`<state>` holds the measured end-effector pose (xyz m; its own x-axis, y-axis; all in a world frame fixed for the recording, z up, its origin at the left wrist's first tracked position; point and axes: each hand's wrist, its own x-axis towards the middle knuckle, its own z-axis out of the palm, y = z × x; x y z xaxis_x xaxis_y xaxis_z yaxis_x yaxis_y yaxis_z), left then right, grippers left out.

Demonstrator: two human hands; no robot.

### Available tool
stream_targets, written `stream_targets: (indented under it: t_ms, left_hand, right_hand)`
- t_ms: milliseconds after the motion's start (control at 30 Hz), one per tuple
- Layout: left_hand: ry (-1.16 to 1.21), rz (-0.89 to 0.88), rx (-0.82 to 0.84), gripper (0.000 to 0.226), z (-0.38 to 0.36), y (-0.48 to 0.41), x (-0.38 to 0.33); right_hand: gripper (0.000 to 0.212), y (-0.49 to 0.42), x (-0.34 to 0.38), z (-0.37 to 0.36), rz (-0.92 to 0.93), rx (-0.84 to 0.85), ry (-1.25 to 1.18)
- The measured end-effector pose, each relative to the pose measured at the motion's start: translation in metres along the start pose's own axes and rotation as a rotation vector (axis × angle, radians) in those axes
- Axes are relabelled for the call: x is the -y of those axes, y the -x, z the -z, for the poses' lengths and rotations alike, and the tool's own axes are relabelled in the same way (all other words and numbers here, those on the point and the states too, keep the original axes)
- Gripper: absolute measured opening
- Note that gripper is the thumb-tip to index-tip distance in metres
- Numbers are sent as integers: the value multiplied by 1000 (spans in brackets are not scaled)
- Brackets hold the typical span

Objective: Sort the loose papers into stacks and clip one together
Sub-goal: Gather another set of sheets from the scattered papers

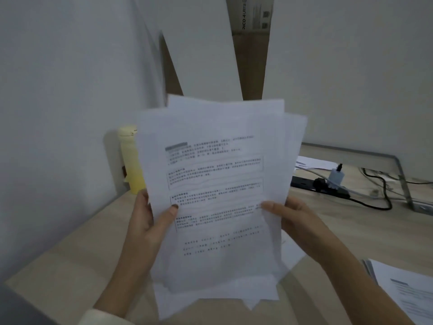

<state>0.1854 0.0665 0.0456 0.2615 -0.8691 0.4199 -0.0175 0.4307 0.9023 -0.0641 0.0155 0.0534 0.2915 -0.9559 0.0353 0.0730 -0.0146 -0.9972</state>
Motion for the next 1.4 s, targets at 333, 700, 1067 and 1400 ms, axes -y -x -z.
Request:
stream_targets:
  t_ms: [333,700,1067,1400]
  left_hand:
    - [24,11,12,43,-26,-4,-8]
    - [35,186,35,25,-51,23,10]
    - [-62,447,590,25,-217,91,19]
    - [-446,305,760,15,-300,176,73]
  right_hand:
    - [21,17,23,-7,83,28,78]
    - [21,35,8,4,-29,-220,215]
    - [17,186,20,168,-270,-718,567]
    - [28,256,-38,232,-575,-970,785]
